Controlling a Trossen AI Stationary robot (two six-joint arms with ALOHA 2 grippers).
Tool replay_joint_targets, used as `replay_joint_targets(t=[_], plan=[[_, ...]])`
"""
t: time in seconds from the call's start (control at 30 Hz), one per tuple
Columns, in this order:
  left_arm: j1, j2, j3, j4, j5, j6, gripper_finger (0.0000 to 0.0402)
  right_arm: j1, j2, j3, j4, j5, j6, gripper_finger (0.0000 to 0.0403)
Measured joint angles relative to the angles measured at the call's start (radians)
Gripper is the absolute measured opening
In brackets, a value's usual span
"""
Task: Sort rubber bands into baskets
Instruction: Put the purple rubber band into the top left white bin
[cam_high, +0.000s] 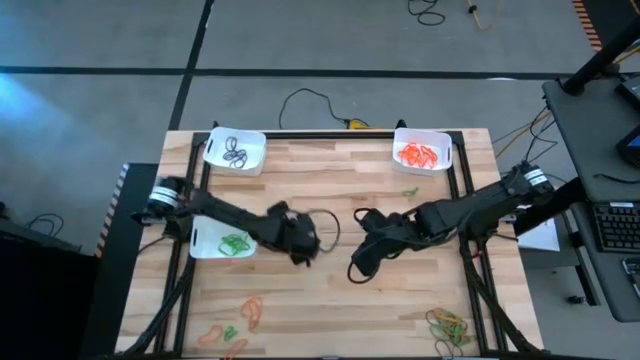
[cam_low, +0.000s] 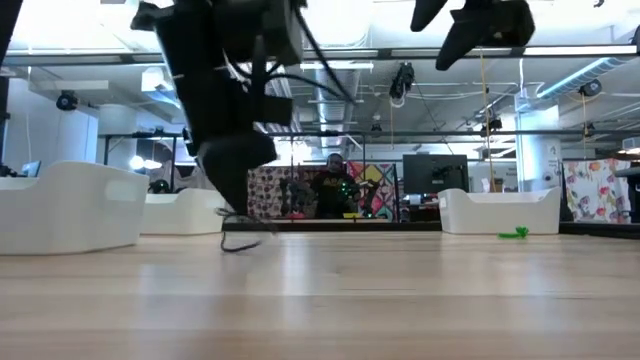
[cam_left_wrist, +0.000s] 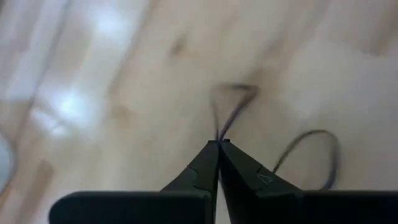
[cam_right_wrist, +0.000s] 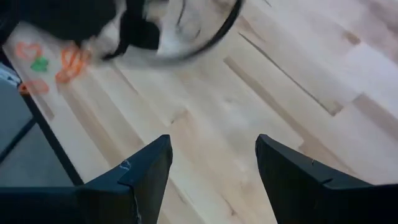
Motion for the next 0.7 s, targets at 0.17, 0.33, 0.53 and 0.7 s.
replay_joint_targets(t=[0.17, 0.33, 0.53, 0.7], plan=[[0.114, -0.150, -0.093, -0.015, -0.001, 0.036, 0.0000, -0.047, 0.006, 0.004, 0.021, 0.000, -0.152, 0.0224], [0.323, -0.316, -0.146, -0.077, -0.001, 0.124, 0.0000, -0.162, 0.002, 0.004, 0.057, -0.020, -0.329, 0.0224], [0.634, -0.509, -0.144, -0.075, -0.010, 0.243, 0.0000, -0.327, 0.000, 0.004, 0.154, -0.054, -0.568, 0.0224], [0.871, -0.616, -0.122, -0.052, -0.004, 0.308, 0.0000, -0.443, 0.000, 0.004, 0.174, -0.076, -0.718, 0.0224]])
